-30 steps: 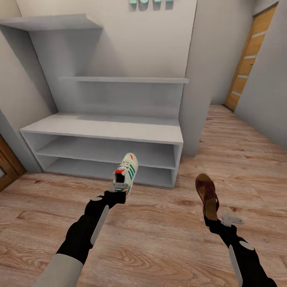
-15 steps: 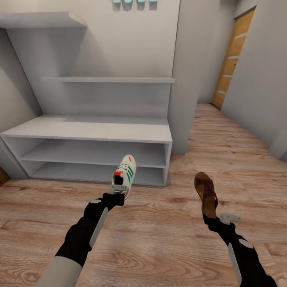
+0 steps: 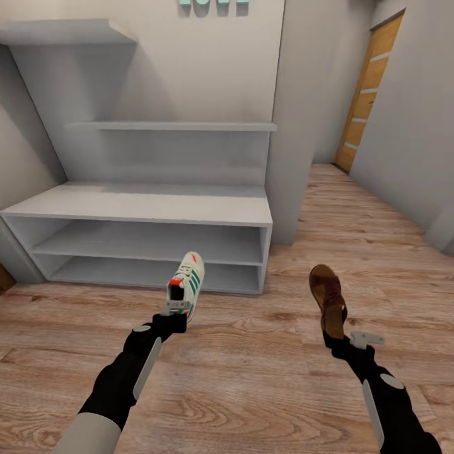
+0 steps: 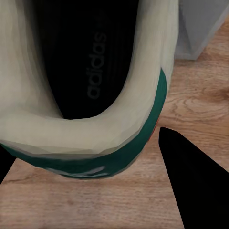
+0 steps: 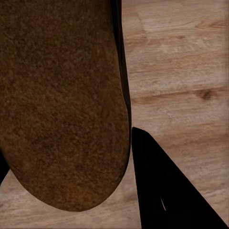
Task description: Pick up the two gym shoes and the two sandals from the corridor floor and place them onto the hallstand (shoe rack) in the corridor, making sure they are on the rack and not on the floor. Arrange them so the two gym shoes are next to each other and the two sandals are next to each other.
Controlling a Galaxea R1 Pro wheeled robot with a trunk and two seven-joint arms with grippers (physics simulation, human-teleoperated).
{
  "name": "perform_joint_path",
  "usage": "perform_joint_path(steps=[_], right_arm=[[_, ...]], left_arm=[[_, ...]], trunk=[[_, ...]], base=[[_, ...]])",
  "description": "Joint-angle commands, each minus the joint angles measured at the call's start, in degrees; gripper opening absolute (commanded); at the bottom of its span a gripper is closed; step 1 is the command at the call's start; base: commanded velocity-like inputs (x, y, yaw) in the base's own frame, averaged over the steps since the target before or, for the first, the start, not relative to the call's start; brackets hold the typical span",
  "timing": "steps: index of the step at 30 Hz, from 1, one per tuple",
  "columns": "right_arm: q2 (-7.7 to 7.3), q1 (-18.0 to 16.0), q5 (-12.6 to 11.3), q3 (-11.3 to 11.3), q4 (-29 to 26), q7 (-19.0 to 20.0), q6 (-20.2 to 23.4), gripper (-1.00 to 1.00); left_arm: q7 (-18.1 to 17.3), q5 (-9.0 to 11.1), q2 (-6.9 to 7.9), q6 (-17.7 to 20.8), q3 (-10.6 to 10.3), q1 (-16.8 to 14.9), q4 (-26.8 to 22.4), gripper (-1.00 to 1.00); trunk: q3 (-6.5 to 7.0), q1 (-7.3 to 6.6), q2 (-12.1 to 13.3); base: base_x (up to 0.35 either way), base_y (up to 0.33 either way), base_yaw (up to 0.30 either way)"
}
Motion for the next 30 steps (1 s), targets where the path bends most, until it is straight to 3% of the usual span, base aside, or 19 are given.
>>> perform_joint_path(steps=[1,9,27,30], right_arm=[[0.05,0.0,0.4,-0.2,-0.3,0.4,0.4,-1.0],[0.1,0.0,0.4,-0.1,-0.5,0.4,0.5,-1.0],[-0.05,0.0,0.4,-0.2,-0.5,0.4,0.5,-1.0],[-0.06,0.0,0.4,-0.3,-1.5,0.4,0.6,-1.0]], left_arm=[[0.1,0.4,0.0,0.0,0.0,0.0,0.3,-1.0],[0.1,0.4,0.02,-2.6,0.1,-0.1,2.5,-1.0],[0.1,0.4,0.01,-3.3,0.1,-0.1,2.5,-1.0],[0.1,0.4,0.02,-3.7,0.1,-0.1,2.6,-1.0]], trunk=[[-0.05,-0.01,0.0],[-0.05,-0.01,0.0],[-5.4,0.45,-0.3],[-5.66,0.45,-0.3]], base=[[0.0,0.0,0.0],[0.0,0.0,0.0],[0.0,0.0,0.0],[0.0,0.0,0.0]])
